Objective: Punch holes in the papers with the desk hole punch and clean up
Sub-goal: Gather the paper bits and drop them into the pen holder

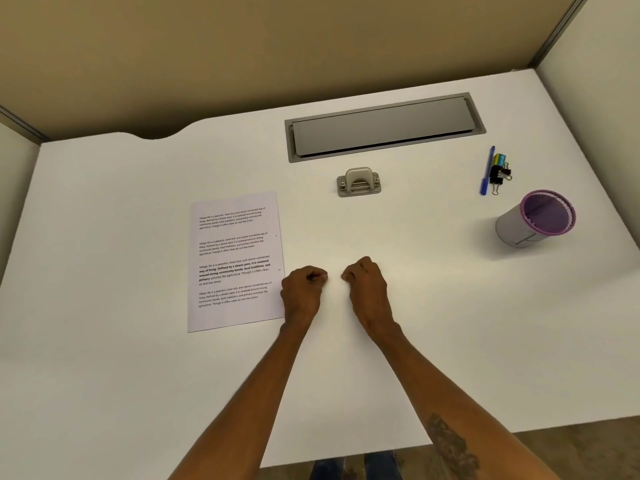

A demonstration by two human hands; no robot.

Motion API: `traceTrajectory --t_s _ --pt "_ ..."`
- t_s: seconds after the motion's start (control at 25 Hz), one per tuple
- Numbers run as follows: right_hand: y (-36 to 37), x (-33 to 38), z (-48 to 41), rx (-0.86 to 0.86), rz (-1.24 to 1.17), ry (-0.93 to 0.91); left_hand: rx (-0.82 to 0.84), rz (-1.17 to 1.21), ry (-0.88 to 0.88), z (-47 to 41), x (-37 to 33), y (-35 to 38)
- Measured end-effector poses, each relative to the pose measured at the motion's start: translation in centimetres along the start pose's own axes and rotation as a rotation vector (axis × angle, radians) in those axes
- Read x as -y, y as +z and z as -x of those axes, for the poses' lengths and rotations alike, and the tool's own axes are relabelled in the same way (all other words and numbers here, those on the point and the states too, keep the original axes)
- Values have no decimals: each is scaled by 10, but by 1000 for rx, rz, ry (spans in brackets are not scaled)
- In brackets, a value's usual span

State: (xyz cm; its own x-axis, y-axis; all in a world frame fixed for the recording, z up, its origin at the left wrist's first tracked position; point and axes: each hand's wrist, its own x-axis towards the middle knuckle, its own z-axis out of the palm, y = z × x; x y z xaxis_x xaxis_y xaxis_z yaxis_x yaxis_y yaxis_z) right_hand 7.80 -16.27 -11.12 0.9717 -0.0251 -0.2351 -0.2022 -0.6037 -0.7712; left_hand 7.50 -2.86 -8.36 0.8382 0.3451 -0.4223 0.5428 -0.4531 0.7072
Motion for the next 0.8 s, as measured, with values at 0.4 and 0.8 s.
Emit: traceTrajectory --t_s 0.4,0.8 --pt "-17 -20 -4 -57 -113 -68 -4 -23 41 7 -6 13" --pt "-5 -12 1 -98 177 -188 -52 -21 48 8 1 20"
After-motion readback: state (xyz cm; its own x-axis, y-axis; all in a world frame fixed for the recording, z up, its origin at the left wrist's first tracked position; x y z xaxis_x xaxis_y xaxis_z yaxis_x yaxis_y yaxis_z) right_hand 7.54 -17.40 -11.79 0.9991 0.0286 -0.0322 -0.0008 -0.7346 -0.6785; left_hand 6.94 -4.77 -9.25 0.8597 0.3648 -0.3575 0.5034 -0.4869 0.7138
